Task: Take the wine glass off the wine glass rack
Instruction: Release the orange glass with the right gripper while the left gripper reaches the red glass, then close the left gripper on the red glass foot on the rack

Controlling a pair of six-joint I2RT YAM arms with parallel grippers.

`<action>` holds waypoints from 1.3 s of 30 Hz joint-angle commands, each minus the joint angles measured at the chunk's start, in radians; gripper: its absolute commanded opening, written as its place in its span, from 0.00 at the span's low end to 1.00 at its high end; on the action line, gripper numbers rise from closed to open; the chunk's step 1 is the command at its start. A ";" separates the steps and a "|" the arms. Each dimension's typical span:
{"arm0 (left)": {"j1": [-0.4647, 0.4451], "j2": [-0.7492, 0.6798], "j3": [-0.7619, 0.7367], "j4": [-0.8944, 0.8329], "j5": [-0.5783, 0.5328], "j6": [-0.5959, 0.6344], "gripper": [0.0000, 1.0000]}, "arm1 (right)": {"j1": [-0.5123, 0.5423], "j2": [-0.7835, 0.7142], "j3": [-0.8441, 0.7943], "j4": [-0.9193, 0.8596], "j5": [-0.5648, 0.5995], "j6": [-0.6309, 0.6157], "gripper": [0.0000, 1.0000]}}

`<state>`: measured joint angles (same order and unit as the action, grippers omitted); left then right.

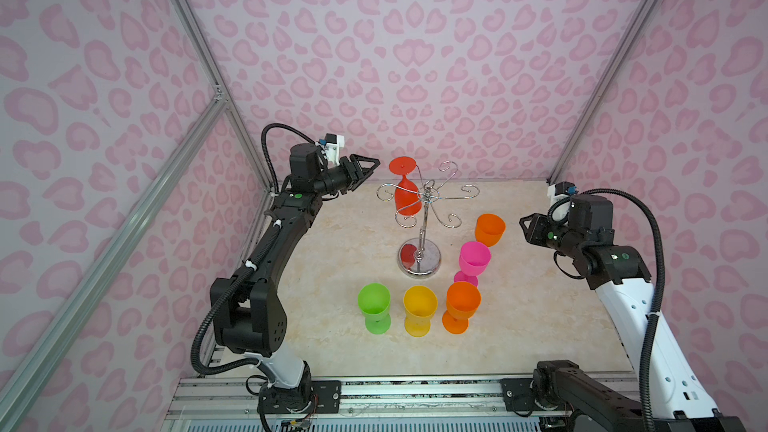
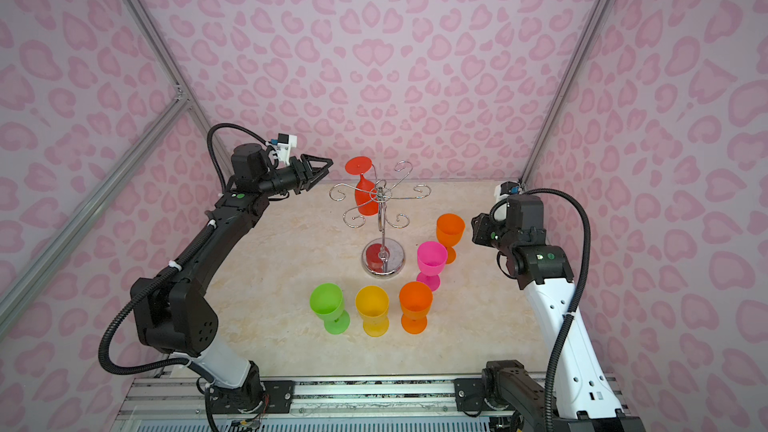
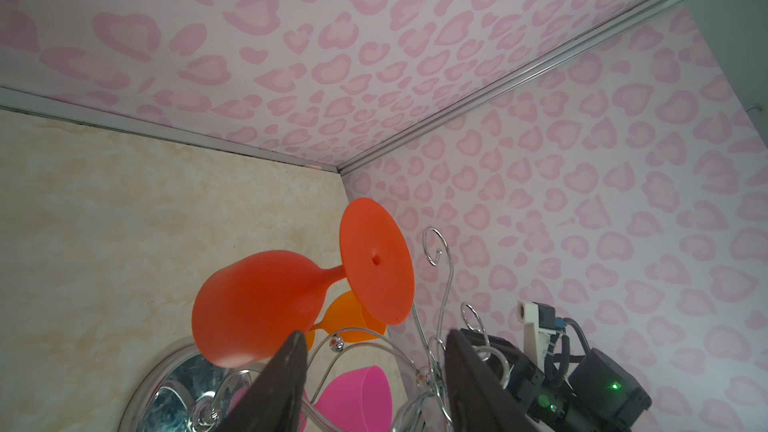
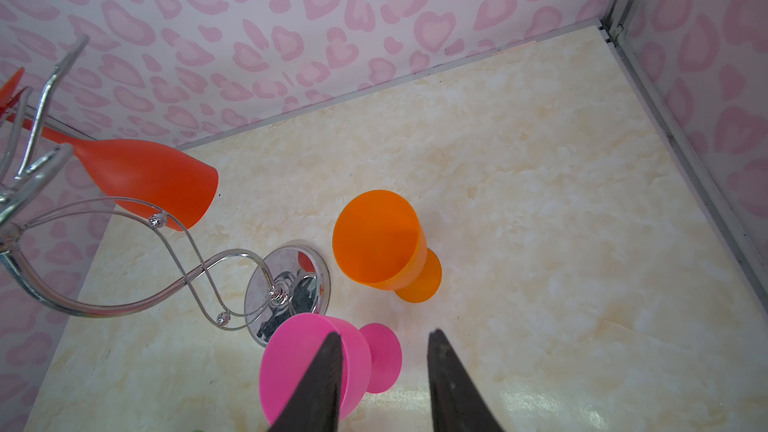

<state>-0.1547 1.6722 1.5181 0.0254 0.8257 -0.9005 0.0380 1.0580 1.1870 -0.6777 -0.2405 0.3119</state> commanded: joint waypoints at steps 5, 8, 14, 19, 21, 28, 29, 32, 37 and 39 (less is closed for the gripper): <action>-0.035 0.052 0.026 0.089 0.048 -0.036 0.54 | -0.003 0.003 -0.017 0.044 -0.031 0.020 0.36; -0.047 0.076 0.047 0.093 0.049 -0.041 0.54 | -0.003 0.005 -0.020 0.050 -0.039 0.021 0.36; -0.052 0.114 0.074 0.118 0.055 -0.065 0.52 | -0.007 -0.005 -0.025 0.043 -0.034 0.012 0.36; -0.054 0.143 0.097 0.136 0.063 -0.080 0.50 | -0.014 -0.006 -0.032 0.044 -0.040 0.011 0.36; -0.054 0.154 0.107 0.143 0.069 -0.090 0.49 | -0.016 -0.003 -0.034 0.048 -0.046 0.010 0.36; -0.056 0.184 0.131 0.152 0.076 -0.103 0.45 | -0.020 0.010 -0.038 0.061 -0.056 0.013 0.35; -0.056 0.185 0.132 0.154 0.076 -0.103 0.44 | -0.021 0.010 -0.040 0.064 -0.058 0.012 0.35; -0.059 0.193 0.132 0.158 0.082 -0.110 0.43 | -0.022 0.011 -0.042 0.067 -0.059 0.014 0.35; -0.064 0.197 0.137 0.159 0.088 -0.113 0.41 | -0.026 0.014 -0.046 0.071 -0.062 0.014 0.35; -0.063 0.198 0.139 0.159 0.090 -0.115 0.39 | -0.027 0.014 -0.050 0.075 -0.063 0.015 0.35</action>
<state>-0.2180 1.8626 1.6402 0.1360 0.8970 -1.0130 0.0120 1.0698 1.1465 -0.6315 -0.2958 0.3222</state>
